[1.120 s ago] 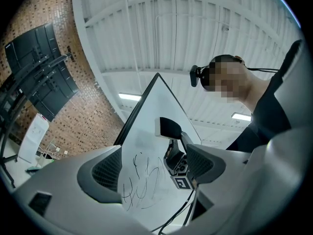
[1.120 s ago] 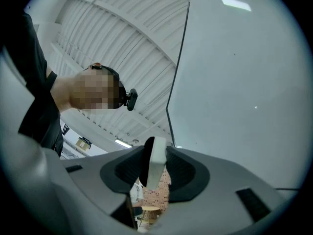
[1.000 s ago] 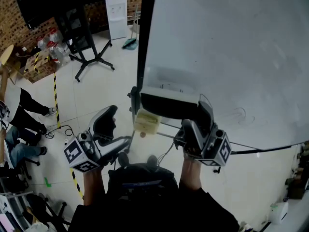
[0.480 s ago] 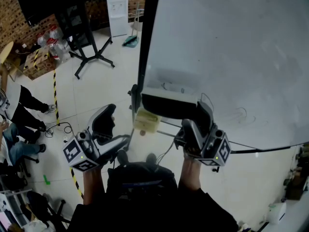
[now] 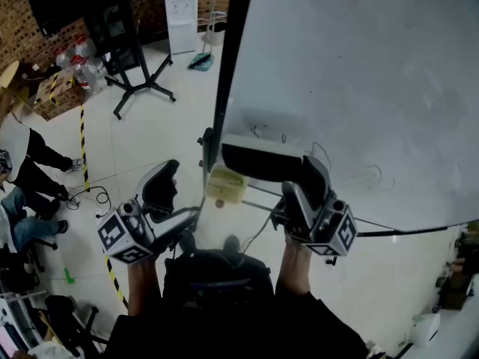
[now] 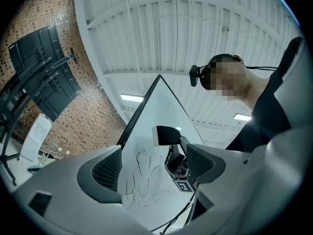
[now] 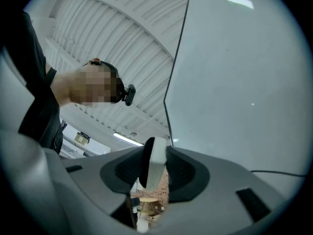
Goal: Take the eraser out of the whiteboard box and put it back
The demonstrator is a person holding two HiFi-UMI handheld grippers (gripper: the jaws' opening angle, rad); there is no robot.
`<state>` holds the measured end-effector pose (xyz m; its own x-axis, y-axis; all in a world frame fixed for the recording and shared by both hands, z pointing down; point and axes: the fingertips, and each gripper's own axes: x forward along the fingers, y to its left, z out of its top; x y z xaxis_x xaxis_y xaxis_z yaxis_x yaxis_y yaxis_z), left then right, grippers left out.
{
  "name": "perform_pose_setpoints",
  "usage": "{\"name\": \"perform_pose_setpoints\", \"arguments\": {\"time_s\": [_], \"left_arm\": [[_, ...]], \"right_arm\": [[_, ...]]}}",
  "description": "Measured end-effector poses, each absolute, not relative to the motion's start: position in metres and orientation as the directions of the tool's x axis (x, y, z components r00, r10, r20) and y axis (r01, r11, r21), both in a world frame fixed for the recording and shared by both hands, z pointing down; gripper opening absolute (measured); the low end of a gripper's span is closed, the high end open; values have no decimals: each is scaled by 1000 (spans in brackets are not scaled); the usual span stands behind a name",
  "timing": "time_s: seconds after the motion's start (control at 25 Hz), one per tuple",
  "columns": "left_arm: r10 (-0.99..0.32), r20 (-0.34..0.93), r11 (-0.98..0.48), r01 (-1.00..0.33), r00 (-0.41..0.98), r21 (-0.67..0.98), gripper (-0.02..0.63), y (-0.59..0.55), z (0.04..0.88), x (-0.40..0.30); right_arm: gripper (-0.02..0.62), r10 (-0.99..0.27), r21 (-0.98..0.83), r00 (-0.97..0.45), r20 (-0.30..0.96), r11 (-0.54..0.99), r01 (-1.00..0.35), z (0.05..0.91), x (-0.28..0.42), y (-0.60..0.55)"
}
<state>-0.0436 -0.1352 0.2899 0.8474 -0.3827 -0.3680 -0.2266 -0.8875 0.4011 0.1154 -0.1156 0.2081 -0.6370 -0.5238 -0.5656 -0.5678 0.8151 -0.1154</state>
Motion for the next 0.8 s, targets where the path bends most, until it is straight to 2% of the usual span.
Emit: {"name": "perform_pose_setpoints", "arguments": {"time_s": [0.24,0.8], "left_arm": [[-398,-355,-878,-240,846,413,414,-136,298,-48],[-426,-332,-860,-262,841,439,414,-140,314,-53]], "right_arm": [[164,-557,-87,-677,-481,799,-595,225,109,-126],[164,-602,-23,-794,-87,798,-603,324,79,-150]]}}
